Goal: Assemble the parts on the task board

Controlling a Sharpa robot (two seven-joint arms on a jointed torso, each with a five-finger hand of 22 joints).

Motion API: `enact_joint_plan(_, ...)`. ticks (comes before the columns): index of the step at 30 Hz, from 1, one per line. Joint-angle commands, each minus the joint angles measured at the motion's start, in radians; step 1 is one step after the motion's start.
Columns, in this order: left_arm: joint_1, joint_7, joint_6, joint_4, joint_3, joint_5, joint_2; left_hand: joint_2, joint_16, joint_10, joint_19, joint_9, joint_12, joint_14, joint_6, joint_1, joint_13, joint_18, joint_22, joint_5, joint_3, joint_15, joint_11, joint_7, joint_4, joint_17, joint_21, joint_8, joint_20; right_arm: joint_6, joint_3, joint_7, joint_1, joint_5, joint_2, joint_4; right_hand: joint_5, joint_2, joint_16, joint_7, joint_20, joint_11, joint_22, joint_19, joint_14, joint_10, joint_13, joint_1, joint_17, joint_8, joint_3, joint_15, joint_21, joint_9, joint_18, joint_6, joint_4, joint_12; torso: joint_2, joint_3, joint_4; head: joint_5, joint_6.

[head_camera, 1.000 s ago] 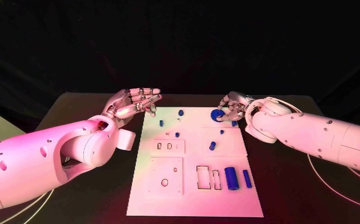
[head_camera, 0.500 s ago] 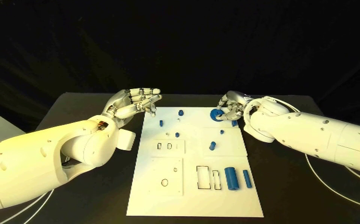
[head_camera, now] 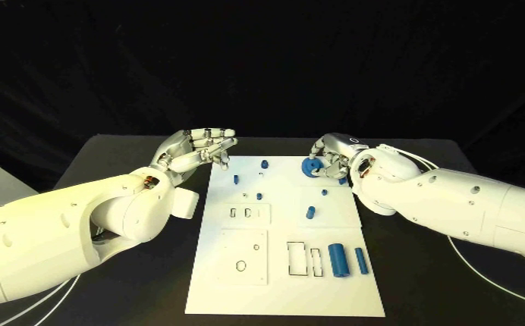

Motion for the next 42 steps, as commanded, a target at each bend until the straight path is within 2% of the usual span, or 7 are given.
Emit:
enact_joint_plan(1,0.001,0.005,0.019,0.000,0.001,0.000,0.002,0.006,0.005,-0.003,-0.009,0.002,0.007,-0.009,-0.003,0.001,0.001,0.016,0.001,0.000,0.000,0.000,-0.002,0.012,-0.006,-0.001,0.005,0.004,0.001,-0.090,0.001,0.013,0.001,-0.129,0.005,0.034,0.003,-0.006,0.003,-0.023,-0.010,-0.006,0.206,0.071,0.104,0.105,0.263,-0.015,0.263,0.009,0.007,-0.006,0.007,0.003,-0.021,0.048,0.003,0.004,-0.001,-0.0001,0.0003,0.000,0.002)
enact_joint_plan(6,0.001,0.003,0.028,-0.003,0.001,-0.001,0.007,0.018,0.006,-0.003,-0.013,0.004,0.008,-0.015,-0.004,0.025,0.000,0.016,0.006,0.003,0.037,-0.001,-0.003,0.012,-0.025,-0.009,0.017,0.008,-0.002,-0.115,0.001,0.007,0.002,-0.194,0.035,0.079,0.013,-0.007,0.003,-0.023,-0.012,-0.007,0.210,0.073,0.104,0.105,0.263,-0.026,0.263,0.006,0.022,-0.007,0.009,0.001,-0.022,0.047,0.008,0.004,0.000,0.0000,0.0038,0.002,0.004)
enact_joint_plan(10,0.001,0.002,0.031,-0.004,0.001,-0.001,0.009,0.014,0.006,-0.004,-0.016,0.004,0.007,-0.016,-0.006,0.028,0.000,0.016,0.009,0.003,0.057,-0.002,-0.002,0.013,-0.032,-0.013,0.025,0.009,-0.003,-0.117,0.001,-0.012,0.002,-0.234,0.072,0.079,0.014,-0.008,0.003,-0.023,-0.012,-0.007,0.212,0.075,0.104,0.105,0.263,-0.028,0.263,0.005,0.024,-0.007,0.011,0.000,-0.023,0.046,0.009,0.004,0.000,-0.0005,0.0008,0.005,0.004)
enact_joint_plan(16,0.001,0.002,0.031,-0.005,0.001,-0.001,0.012,0.003,0.010,-0.004,-0.020,0.004,0.008,-0.014,-0.007,0.010,-0.001,0.016,0.010,0.001,0.059,0.000,-0.001,0.013,-0.028,-0.015,0.029,0.010,-0.001,-0.112,0.001,-0.034,-0.003,-0.260,0.133,0.043,0.015,-0.009,0.003,-0.023,-0.012,-0.007,0.213,0.075,0.104,0.105,0.263,-0.029,0.263,0.004,0.025,-0.007,0.012,0.000,-0.023,0.045,0.009,0.004,0.001,-0.0013,0.0013,0.003,0.006)
enact_joint_plan(22,0.001,0.002,0.031,-0.005,0.001,-0.001,0.014,0.001,0.010,-0.004,-0.020,0.005,0.008,-0.014,-0.008,0.006,-0.001,0.016,0.010,0.000,0.058,0.000,-0.001,0.013,-0.028,-0.015,0.030,0.010,0.000,-0.099,0.000,-0.038,-0.020,-0.265,0.177,0.008,0.015,-0.010,0.003,-0.023,-0.012,-0.007,0.212,0.075,0.104,0.105,0.263,-0.030,0.263,0.003,0.027,-0.007,0.012,-0.001,-0.023,0.044,0.009,0.004,0.003,-0.0012,0.0030,0.002,0.006)
enact_joint_plan(33,0.001,0.002,0.031,-0.004,0.001,-0.001,0.016,0.000,0.011,-0.004,-0.021,0.005,0.008,-0.014,-0.008,0.005,-0.001,0.016,0.010,0.000,0.058,0.000,-0.001,0.013,-0.027,-0.015,0.030,0.010,0.000,-0.066,-0.001,-0.038,-0.058,-0.263,0.228,-0.044,0.015,-0.014,0.003,-0.021,-0.012,-0.006,0.216,0.077,0.104,0.105,0.263,-0.034,0.263,-0.002,0.033,-0.006,0.015,-0.003,-0.024,0.039,0.009,0.004,0.001,-0.0005,0.0002,0.007,0.002)
enact_joint_plan(42,0.001,0.002,0.030,-0.003,0.001,-0.002,0.016,0.000,0.011,-0.004,-0.021,0.005,0.008,-0.014,-0.008,0.005,-0.001,0.016,0.010,0.000,0.058,0.000,-0.001,0.013,-0.027,-0.015,0.030,0.010,0.000,-0.063,-0.001,-0.043,-0.065,-0.265,0.246,-0.076,0.015,-0.015,0.003,-0.021,-0.012,-0.006,0.217,0.077,0.104,0.105,0.263,-0.035,0.263,-0.003,0.034,-0.006,0.016,-0.003,-0.024,0.038,0.009,0.004,0.002,0.0001,0.0014,0.007,0.003)
